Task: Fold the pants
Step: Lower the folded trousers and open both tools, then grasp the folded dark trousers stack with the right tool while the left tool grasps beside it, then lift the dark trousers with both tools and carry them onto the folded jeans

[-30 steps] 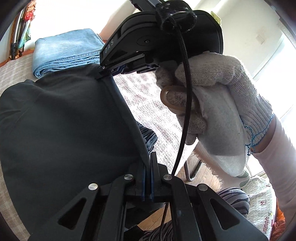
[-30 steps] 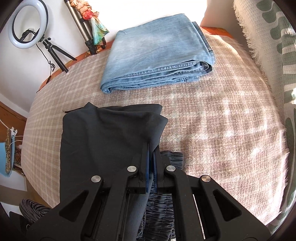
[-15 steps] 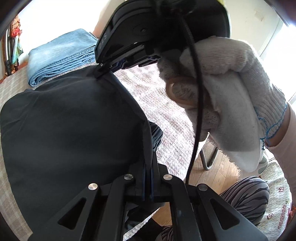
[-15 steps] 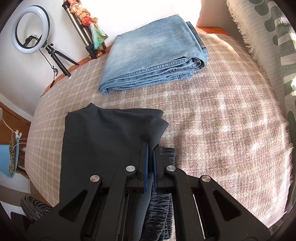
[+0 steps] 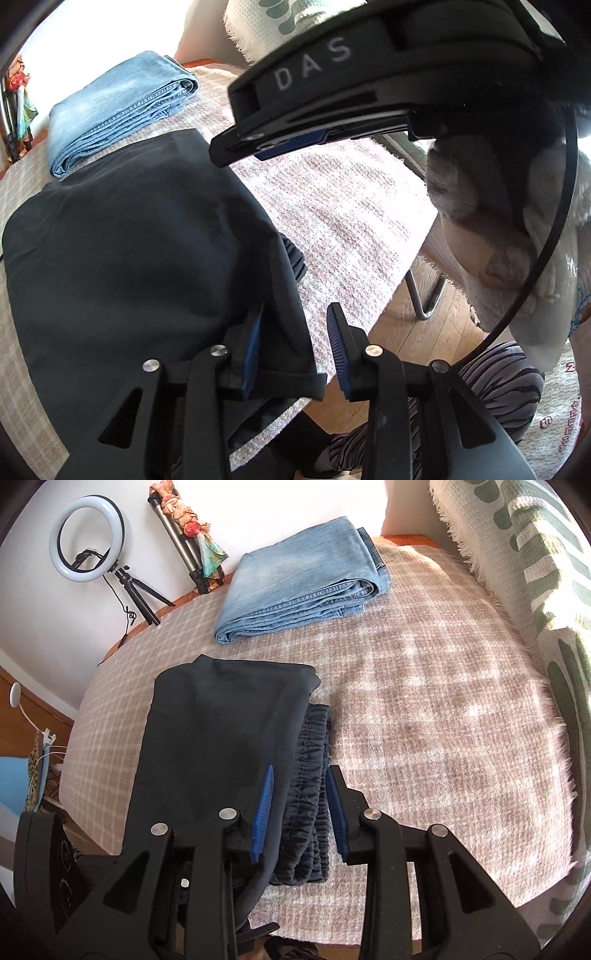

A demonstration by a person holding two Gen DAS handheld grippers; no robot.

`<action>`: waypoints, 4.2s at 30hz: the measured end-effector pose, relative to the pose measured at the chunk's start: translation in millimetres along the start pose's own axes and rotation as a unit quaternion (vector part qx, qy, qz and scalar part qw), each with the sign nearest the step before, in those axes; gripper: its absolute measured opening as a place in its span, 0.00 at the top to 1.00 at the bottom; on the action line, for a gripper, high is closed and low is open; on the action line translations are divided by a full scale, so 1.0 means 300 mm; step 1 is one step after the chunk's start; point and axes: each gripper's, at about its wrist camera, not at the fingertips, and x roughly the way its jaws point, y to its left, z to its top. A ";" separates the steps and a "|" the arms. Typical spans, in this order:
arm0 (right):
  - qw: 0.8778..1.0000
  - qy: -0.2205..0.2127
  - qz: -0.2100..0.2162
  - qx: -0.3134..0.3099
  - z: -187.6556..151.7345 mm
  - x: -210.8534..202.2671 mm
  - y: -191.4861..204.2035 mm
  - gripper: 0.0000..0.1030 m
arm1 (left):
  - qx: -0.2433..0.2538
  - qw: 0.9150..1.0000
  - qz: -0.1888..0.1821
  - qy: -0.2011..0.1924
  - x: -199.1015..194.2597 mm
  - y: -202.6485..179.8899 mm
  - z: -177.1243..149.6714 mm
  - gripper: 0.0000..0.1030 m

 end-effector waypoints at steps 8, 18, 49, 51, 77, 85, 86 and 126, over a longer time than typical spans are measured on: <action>0.999 -0.018 0.029 0.018 -0.109 -0.088 -0.020 0.62 | -0.007 1.000 -0.006 -0.022 -0.115 0.067 -0.068 0.70; 0.999 -0.041 0.024 0.025 -0.137 -0.091 0.033 0.30 | -0.078 0.993 0.043 -0.083 -0.317 0.292 -0.156 0.53; 0.990 0.053 0.128 0.016 0.017 0.245 -0.081 0.17 | -0.281 0.956 -0.057 -0.069 -0.126 0.808 -0.191 0.42; 0.989 0.056 0.138 0.020 0.018 0.259 -0.089 0.17 | -0.282 0.955 -0.061 -0.074 -0.124 0.810 -0.183 0.42; 0.976 0.065 0.210 -0.004 0.030 0.285 -0.110 0.25 | -0.254 0.962 -0.060 -0.085 -0.056 0.786 -0.075 0.55; 0.976 0.043 0.211 0.003 0.017 0.293 -0.066 0.54 | -0.239 0.965 -0.051 -0.091 -0.050 0.791 -0.086 0.70; 0.978 0.039 0.207 -0.002 0.015 0.283 -0.058 0.57 | -0.238 0.966 -0.046 -0.090 -0.046 0.789 -0.083 0.76; 0.980 -0.143 0.111 -0.082 0.482 -0.055 0.136 0.68 | -0.134 0.962 0.009 -0.239 -0.354 0.800 0.364 0.97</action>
